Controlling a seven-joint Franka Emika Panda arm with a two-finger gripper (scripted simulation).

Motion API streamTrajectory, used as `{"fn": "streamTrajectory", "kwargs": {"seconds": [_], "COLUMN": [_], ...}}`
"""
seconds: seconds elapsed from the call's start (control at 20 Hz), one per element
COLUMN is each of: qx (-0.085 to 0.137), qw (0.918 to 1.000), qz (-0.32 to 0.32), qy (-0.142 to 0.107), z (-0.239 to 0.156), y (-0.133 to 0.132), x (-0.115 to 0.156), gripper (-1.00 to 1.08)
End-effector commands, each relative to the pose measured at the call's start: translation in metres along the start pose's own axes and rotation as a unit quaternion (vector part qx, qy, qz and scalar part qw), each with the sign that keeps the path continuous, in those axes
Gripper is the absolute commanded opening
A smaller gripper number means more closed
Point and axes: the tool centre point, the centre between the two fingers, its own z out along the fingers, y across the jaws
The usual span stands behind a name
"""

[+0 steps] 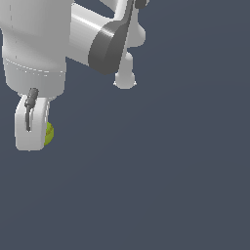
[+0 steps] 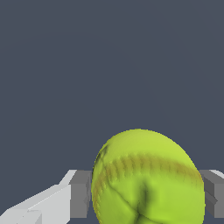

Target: Pick up the object and move it to a goal position.

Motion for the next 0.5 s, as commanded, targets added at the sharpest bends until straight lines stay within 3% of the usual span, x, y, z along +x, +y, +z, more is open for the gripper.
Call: {"fn": "streamTrajectory", "kwargs": {"seconds": [0.0, 0.45], "qx": [-0.001, -0.005], "qw": [0.9998, 0.9988], "qz": [0.018, 0.042], "qy": [0.01, 0.023], "z": [-0.012, -0.028], "y": [0.001, 0.003], "x": [0.009, 0.02], "gripper": [-1.0, -1.0]}}
